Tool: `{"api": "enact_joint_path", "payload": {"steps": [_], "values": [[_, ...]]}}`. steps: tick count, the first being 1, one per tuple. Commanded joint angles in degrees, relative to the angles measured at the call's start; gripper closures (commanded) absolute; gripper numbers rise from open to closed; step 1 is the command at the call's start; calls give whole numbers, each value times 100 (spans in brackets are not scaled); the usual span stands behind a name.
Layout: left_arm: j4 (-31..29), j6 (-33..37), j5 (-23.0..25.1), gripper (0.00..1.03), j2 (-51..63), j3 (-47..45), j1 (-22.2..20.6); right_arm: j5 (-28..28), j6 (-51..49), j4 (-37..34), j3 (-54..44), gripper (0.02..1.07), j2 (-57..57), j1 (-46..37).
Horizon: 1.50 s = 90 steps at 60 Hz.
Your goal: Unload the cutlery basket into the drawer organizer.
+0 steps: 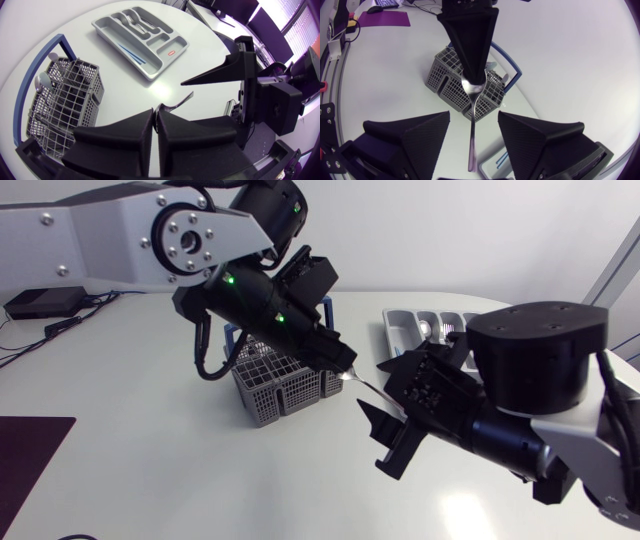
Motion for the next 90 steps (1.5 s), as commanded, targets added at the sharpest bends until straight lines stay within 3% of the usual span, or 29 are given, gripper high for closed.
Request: {"api": "enact_joint_path", "payload": {"steps": [1, 7, 23, 51, 77, 82, 90], "values": [[-75, -105, 97, 100, 107, 179, 42, 69, -201, 168, -156, 60, 126, 32], [-110, -88, 97, 100, 107, 170, 42, 69, -228, 203, -156, 67, 187, 6], [-172, -52, 97, 100, 81, 135, 42, 69, -219, 300, -112, 71, 389, -12], [-172, -17, 106, 100, 55, -6, 42, 60, -210, 317, -50, 96, 477, 32], [-172, 0, 106, 98, 46, -41, 86, 16, -245, 317, -33, 97, 477, 41], [-172, 0, 115, 84, 46, -14, 103, 7, -263, 300, -24, 97, 469, 50], [-172, -61, 159, 46, 28, 65, 156, -46, -263, 264, -50, 97, 442, 67]]}}
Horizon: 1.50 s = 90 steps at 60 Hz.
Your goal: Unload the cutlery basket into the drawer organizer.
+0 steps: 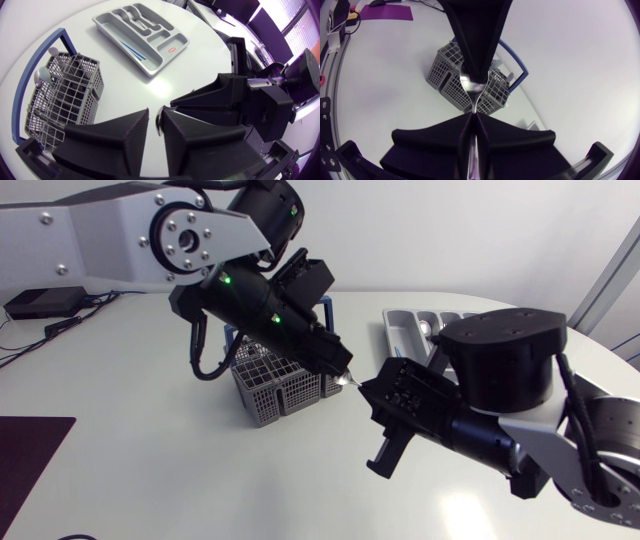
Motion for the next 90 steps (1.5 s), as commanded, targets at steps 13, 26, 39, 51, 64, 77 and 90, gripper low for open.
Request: {"api": "enact_joint_path", "payload": {"steps": [13, 26, 39, 51, 64, 77, 90], "values": [[-6, -125, 84, 14, -86, 234, 233, -182, -198, -20, -272, 97, -120, 45], [-14, -134, 84, 10, -314, 348, 585, -1043, -576, -187, -589, 97, -489, -842], [-32, 7, 58, 10, -499, 374, 910, -2177, -1446, -327, -738, 97, -586, -2310], [-58, 227, 49, 8, -648, 260, 1306, -3328, -2474, -362, -738, 97, -24, -3910], [-58, 438, 14, 7, -675, -21, 1543, -4014, -3573, -275, -650, 97, 890, -5149], [-50, 640, -188, 7, -807, -276, 1560, -4322, -4408, -187, -316, 97, 1875, -6010], [-6, 736, -302, 7, -921, -513, 1613, -4401, -4935, -169, 185, 97, 2683, -6511]]}}
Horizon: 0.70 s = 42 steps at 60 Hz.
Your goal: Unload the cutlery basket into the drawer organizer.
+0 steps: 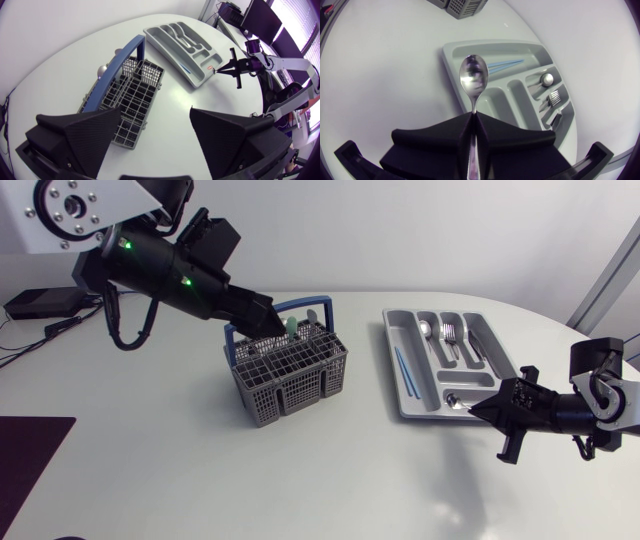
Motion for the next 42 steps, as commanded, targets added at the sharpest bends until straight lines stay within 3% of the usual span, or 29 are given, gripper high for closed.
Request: {"api": "enact_joint_path", "payload": {"steps": [1, 26, 42], "values": [[-6, 172, -31, 7, -169, -205, 79, -88, -415, 67, 314, 97, 338, -169], [12, 225, -49, 7, -362, -495, 158, 184, -1224, 14, 938, 97, 971, -344], [12, 234, -163, 7, -459, -548, 96, 474, -1619, -592, 1544, 97, 1296, -353]]}}
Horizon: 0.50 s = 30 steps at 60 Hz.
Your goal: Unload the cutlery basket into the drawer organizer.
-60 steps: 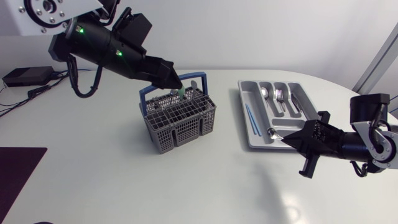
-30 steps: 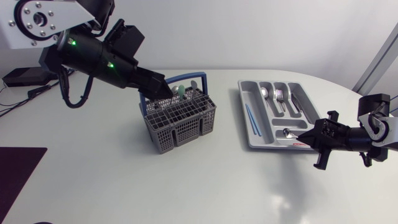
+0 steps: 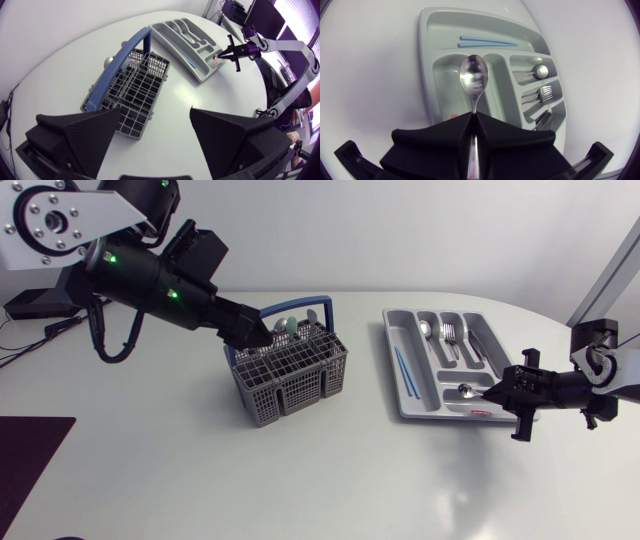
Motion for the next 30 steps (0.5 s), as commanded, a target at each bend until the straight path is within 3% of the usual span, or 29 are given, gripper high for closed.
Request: {"api": "enact_joint_path", "payload": {"steps": [1, 10, 22, 30], "values": [[-3, 112, -34, 7, -142, -152, -30, 90, -315, -221, 283, 97, 158, -25], [-12, 103, -96, 7, -151, -144, -101, 336, -508, -696, 582, 95, 342, 10], [-12, 112, -140, 7, -169, -170, -136, 547, -570, -643, 626, 65, 553, 27], [-38, 112, -157, 7, -221, -170, -127, 617, -499, -379, 512, 39, 544, 63]]}}
